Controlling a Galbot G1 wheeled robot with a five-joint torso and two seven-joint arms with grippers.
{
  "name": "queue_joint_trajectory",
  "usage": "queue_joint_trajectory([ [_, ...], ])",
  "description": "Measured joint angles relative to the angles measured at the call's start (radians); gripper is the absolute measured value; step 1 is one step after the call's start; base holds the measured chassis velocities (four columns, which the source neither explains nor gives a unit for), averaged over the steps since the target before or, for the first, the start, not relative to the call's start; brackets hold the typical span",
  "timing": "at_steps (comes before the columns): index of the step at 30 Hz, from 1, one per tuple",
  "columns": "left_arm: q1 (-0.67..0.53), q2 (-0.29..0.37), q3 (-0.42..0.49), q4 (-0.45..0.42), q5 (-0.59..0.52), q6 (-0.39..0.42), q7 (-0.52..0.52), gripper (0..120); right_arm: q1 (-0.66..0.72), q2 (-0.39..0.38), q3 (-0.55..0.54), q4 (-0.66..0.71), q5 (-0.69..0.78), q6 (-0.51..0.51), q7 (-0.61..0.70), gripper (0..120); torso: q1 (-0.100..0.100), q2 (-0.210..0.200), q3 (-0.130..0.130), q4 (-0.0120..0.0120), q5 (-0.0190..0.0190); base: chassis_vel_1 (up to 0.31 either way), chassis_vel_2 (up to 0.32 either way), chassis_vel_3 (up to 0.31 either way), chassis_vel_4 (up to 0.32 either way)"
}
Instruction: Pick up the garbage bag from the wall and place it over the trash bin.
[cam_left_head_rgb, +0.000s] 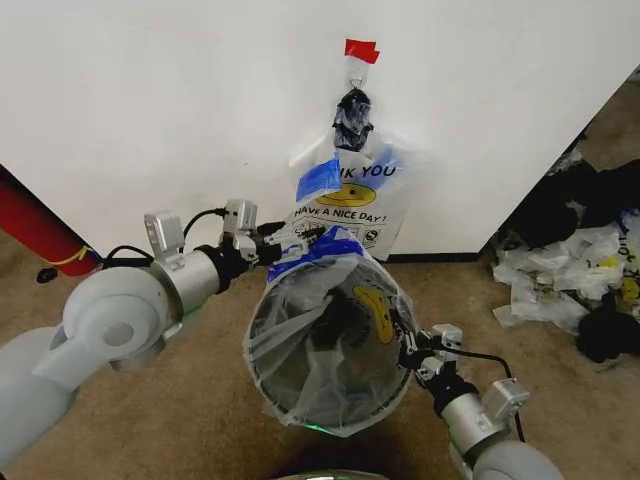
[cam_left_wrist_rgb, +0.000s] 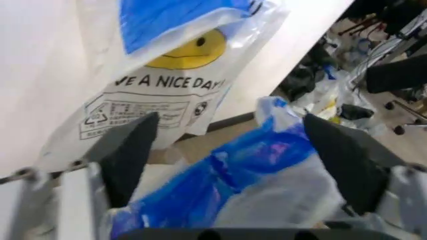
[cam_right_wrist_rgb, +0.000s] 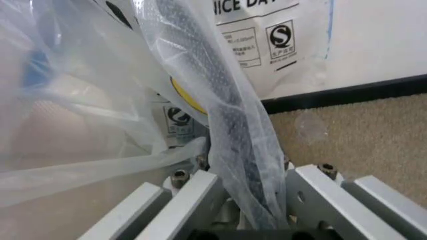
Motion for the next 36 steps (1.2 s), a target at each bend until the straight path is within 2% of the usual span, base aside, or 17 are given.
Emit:
queue_joint_trajectory([
  [4,0.006,0.002,0.013,0.016,0.015,0.005,0.036,64,-0.005,0.008,-0.005,0.008,-0.002,-0.008,0.004,0,0.000,0.000,0.000,0.0001,0.0002,0.000,0.000,0.000,0.000],
  [6,0.008,0.000,0.018,0.020,0.020,0.006,0.041,61,-0.004,0.009,-0.005,0.008,-0.002,-0.011,0.005,0,0.000,0.000,0.000,0.0001,0.0001,0.000,0.000,0.000,0.000],
  [10,0.010,-0.011,0.048,0.040,0.051,0.005,0.067,41,0.004,0.010,-0.011,0.010,0.000,-0.035,0.020,0,0.000,0.000,0.000,0.0000,-0.0002,0.000,0.000,0.000,0.000],
  [11,0.010,-0.011,0.048,0.040,0.051,0.005,0.067,41,0.004,0.010,-0.011,0.010,0.000,-0.035,0.020,0,0.000,0.000,0.000,0.0000,-0.0002,0.000,0.000,0.000,0.000],
  [18,-0.003,-0.028,0.073,0.060,0.056,0.003,0.078,12,0.014,0.014,-0.018,0.010,0.005,-0.052,0.037,0,0.000,0.000,0.000,0.0000,-0.0001,0.000,0.000,0.000,0.000],
  [19,-0.003,-0.028,0.073,0.060,0.056,0.003,0.078,12,0.014,0.014,-0.018,0.010,0.005,-0.052,0.037,0,0.000,0.000,0.000,0.0000,-0.0001,0.000,0.000,0.000,0.000],
  [22,-0.002,-0.037,0.081,0.063,0.061,0.002,0.079,1,0.019,0.014,-0.018,0.011,0.007,-0.054,0.039,0,0.000,0.000,0.000,0.0001,0.0001,0.000,0.000,0.000,0.000],
  [29,-0.050,-0.072,0.121,0.094,0.070,-0.001,0.042,0,0.016,0.016,-0.025,0.014,0.003,-0.055,0.036,0,0.000,0.000,0.000,0.0001,0.0000,0.000,0.000,0.000,0.000],
  [36,-0.214,-0.108,0.268,0.202,0.100,0.059,0.005,0,-0.004,0.006,-0.030,0.024,-0.055,-0.038,-0.001,0,0.000,0.000,0.000,-0.0001,0.0000,0.000,0.000,0.000,0.000],
])
